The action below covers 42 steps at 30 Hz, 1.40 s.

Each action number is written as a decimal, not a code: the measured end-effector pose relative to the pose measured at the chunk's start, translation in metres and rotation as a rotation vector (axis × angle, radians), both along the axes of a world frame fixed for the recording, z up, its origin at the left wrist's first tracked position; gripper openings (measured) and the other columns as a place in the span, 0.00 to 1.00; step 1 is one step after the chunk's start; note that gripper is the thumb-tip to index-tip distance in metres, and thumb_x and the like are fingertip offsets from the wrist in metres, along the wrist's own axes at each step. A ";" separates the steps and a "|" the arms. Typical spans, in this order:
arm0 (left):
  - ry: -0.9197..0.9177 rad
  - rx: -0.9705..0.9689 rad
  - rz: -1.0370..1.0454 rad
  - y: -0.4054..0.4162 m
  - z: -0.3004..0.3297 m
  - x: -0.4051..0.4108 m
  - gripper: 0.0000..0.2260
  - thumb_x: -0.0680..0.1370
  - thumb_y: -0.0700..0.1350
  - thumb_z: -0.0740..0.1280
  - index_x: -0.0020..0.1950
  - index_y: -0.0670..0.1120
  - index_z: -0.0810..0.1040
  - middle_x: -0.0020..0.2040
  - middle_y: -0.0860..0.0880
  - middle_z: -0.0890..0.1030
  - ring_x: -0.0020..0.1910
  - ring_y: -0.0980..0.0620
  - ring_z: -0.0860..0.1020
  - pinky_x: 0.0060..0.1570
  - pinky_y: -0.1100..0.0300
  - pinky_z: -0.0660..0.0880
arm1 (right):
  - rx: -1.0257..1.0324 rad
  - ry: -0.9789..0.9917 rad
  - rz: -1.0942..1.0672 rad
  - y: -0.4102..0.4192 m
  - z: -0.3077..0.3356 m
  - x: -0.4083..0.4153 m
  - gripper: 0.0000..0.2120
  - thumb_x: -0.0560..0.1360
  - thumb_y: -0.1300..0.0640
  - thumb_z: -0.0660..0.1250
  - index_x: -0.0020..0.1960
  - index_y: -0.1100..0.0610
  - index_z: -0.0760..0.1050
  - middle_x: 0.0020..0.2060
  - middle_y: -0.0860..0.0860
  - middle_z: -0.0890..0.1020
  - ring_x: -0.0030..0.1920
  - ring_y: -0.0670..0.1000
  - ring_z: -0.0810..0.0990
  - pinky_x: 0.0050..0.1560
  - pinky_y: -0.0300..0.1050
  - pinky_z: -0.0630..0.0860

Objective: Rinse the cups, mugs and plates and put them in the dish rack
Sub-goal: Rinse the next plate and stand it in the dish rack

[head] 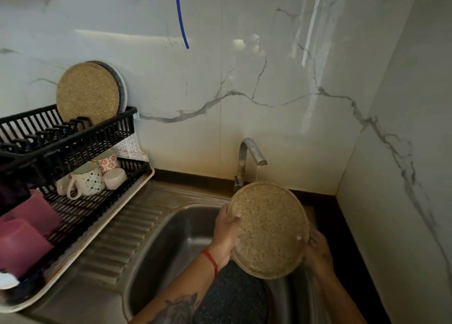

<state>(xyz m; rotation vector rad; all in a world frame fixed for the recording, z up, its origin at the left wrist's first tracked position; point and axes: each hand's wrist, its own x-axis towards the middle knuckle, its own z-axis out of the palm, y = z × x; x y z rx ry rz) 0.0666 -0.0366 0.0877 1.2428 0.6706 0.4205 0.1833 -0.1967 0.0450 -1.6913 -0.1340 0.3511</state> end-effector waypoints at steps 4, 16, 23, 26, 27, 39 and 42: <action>0.033 0.270 -0.080 0.005 0.000 -0.026 0.25 0.81 0.41 0.63 0.75 0.53 0.59 0.73 0.49 0.65 0.71 0.47 0.66 0.69 0.45 0.67 | 0.201 0.187 0.069 0.016 -0.003 -0.025 0.23 0.80 0.51 0.59 0.74 0.52 0.63 0.69 0.53 0.70 0.68 0.57 0.69 0.62 0.56 0.71; 0.080 0.292 -0.112 0.041 -0.008 -0.087 0.39 0.80 0.41 0.64 0.77 0.55 0.37 0.78 0.52 0.54 0.76 0.52 0.56 0.74 0.49 0.57 | 0.220 0.083 -0.090 0.058 -0.008 -0.042 0.13 0.78 0.52 0.65 0.61 0.51 0.71 0.60 0.51 0.76 0.61 0.54 0.75 0.62 0.60 0.72; 0.103 0.226 -0.231 0.070 -0.005 -0.105 0.40 0.80 0.44 0.65 0.77 0.56 0.35 0.79 0.51 0.54 0.76 0.51 0.56 0.73 0.50 0.59 | 0.068 -0.060 -0.202 0.076 -0.018 -0.053 0.14 0.78 0.57 0.66 0.61 0.59 0.71 0.57 0.56 0.78 0.59 0.58 0.76 0.62 0.61 0.73; 0.083 0.269 -0.248 0.096 0.022 -0.117 0.41 0.79 0.48 0.65 0.77 0.56 0.34 0.79 0.52 0.50 0.77 0.51 0.54 0.72 0.49 0.59 | -0.028 -0.195 -0.200 0.100 0.008 -0.057 0.15 0.76 0.59 0.68 0.60 0.60 0.73 0.56 0.60 0.80 0.57 0.61 0.78 0.59 0.62 0.74; 0.085 0.285 -0.251 0.104 0.036 -0.123 0.43 0.78 0.51 0.66 0.77 0.57 0.33 0.79 0.53 0.48 0.77 0.51 0.53 0.73 0.47 0.58 | -0.030 -0.250 -0.199 0.109 0.020 -0.059 0.13 0.75 0.61 0.69 0.58 0.59 0.73 0.54 0.60 0.80 0.55 0.60 0.79 0.57 0.61 0.76; -0.082 0.612 -0.145 0.297 0.240 -0.203 0.41 0.73 0.50 0.69 0.78 0.56 0.46 0.76 0.51 0.62 0.66 0.51 0.71 0.60 0.50 0.73 | 0.222 -0.765 0.083 0.310 0.218 -0.101 0.16 0.75 0.62 0.68 0.56 0.48 0.68 0.48 0.52 0.78 0.46 0.55 0.82 0.40 0.57 0.82; -0.077 0.670 -0.077 0.362 0.259 -0.215 0.38 0.76 0.44 0.68 0.78 0.56 0.48 0.74 0.50 0.65 0.66 0.50 0.71 0.62 0.46 0.71 | 0.214 -0.868 0.149 0.378 0.245 -0.113 0.15 0.76 0.63 0.66 0.60 0.54 0.67 0.48 0.53 0.78 0.46 0.57 0.82 0.41 0.59 0.82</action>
